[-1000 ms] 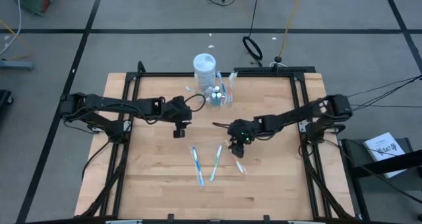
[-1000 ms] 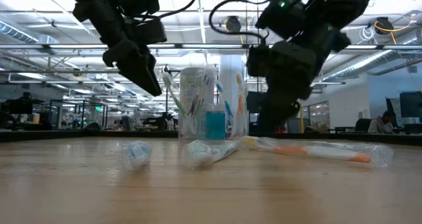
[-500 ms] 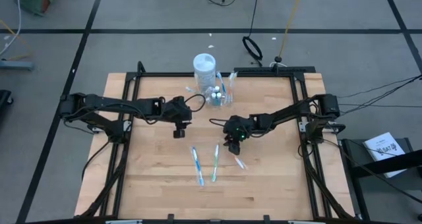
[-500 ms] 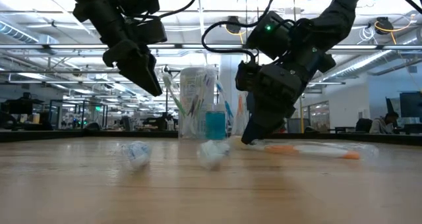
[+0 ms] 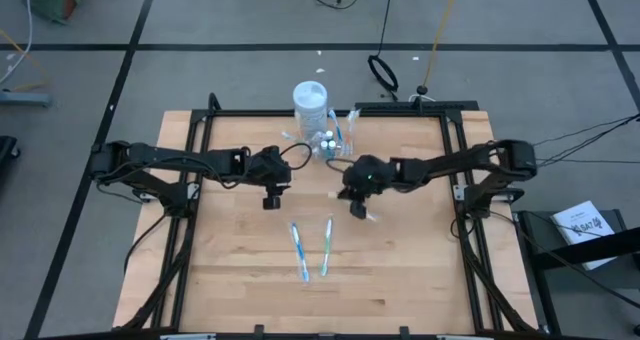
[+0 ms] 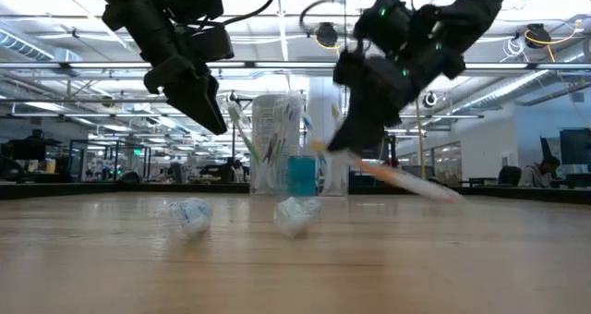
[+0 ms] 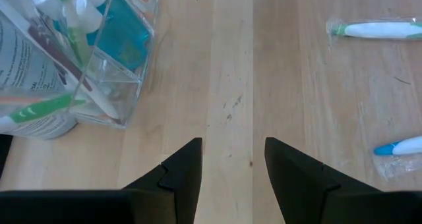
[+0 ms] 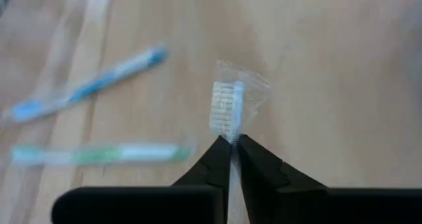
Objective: Pick & Place toothbrushing station
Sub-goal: Put the orange toothbrush into the transparent organizer
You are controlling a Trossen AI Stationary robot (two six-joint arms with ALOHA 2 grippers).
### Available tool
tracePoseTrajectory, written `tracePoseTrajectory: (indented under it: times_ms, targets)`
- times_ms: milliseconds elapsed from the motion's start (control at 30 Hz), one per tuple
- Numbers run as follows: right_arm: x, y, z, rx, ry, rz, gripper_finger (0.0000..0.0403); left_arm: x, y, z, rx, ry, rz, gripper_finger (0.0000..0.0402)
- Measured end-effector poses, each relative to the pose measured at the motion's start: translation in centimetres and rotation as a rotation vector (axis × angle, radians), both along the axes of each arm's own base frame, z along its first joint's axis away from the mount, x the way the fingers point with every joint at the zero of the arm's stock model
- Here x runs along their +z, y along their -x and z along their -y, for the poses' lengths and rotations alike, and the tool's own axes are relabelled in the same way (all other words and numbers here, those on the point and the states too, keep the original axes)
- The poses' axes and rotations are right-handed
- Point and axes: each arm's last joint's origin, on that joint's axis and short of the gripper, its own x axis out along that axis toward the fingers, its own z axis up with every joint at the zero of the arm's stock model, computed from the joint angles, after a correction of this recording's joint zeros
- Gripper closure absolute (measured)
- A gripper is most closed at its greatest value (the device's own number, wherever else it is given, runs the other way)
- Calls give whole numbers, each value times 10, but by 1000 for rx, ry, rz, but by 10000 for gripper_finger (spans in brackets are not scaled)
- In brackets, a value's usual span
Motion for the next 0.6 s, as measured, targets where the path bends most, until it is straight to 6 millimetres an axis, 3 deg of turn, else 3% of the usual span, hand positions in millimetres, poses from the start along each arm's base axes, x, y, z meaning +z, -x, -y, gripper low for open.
tracePoseTrajectory:
  times_ms: [100,367,467,600]
  targets:
    - [26,6,9,-50,128,99,393,0,0,0,-1,0,0,231]
    - [94,15,31,-343,689,419,392,0,0,0,-2,-1,0,231]
    - [106,15,39,-367,801,510,392,0,0,0,-2,-1,0,231]
    - [110,11,52,-470,769,648,392,0,0,0,-6,-5,-1,231]
